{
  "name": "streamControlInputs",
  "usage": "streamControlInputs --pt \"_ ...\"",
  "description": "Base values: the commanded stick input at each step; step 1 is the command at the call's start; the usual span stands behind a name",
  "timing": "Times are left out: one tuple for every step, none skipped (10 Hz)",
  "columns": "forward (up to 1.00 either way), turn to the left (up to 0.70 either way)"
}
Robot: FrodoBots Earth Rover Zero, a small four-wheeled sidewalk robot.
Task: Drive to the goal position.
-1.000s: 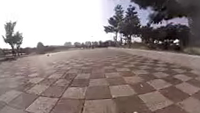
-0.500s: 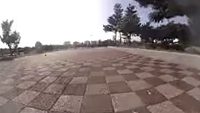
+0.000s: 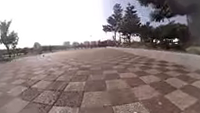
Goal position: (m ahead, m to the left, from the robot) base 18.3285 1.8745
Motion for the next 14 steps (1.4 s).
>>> streamControlInputs --pt "0.50 0.46" --pt "0.50 0.10" --pt "0.50 0.00" --pt "0.50 0.00" --pt "0.50 0.14" --pt "0.50 0.07" --pt "0.50 0.10" --pt "0.50 0.10" --pt "0.50 0.08" --pt "0.50 0.02" --pt "0.50 0.00" --pt "0.50 0.00" --pt "0.50 0.00" --pt "0.50 0.00"
